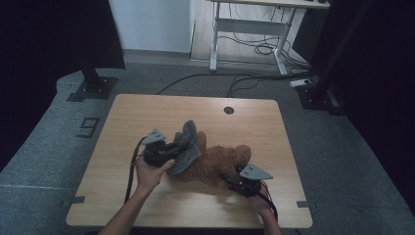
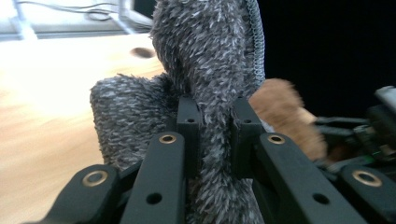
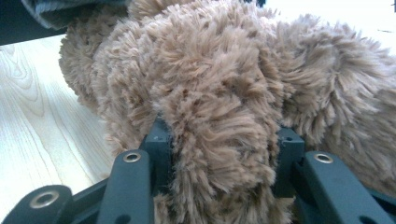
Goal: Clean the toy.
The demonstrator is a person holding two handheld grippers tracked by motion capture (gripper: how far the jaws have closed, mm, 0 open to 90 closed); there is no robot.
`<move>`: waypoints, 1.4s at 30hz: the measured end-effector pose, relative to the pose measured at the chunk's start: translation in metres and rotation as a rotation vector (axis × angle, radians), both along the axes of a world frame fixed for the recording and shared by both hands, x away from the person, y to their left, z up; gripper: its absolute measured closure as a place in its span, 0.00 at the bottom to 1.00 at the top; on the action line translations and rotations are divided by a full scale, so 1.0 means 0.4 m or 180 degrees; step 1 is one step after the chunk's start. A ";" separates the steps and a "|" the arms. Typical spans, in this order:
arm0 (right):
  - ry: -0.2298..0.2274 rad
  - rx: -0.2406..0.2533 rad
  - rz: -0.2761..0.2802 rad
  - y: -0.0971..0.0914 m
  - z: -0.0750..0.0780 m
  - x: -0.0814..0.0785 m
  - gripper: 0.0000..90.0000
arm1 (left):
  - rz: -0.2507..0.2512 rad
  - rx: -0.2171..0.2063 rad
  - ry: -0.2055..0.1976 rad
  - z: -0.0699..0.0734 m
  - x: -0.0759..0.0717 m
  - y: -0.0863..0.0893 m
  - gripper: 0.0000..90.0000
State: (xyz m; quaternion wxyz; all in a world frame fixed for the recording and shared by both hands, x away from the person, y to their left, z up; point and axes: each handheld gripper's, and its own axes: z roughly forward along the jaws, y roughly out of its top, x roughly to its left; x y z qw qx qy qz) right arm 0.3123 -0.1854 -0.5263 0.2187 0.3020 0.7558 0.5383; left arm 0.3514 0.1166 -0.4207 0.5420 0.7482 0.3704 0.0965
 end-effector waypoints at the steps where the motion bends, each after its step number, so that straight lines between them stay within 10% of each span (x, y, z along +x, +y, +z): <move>1: -0.0001 0.0002 0.0000 0.000 0.000 0.000 0.60 | -0.0073 0.0021 -0.0008 0.008 0.003 -0.031 0.86; 13: -0.0006 -0.0009 -0.0004 0.000 -0.002 -0.001 0.60 | -0.0448 0.0519 0.0190 -0.044 0.057 -0.326 0.86; 42: 0.0020 0.0037 -0.0031 -0.003 -0.007 0.003 0.61 | 0.0402 0.0217 0.0155 -0.080 0.015 0.140 0.86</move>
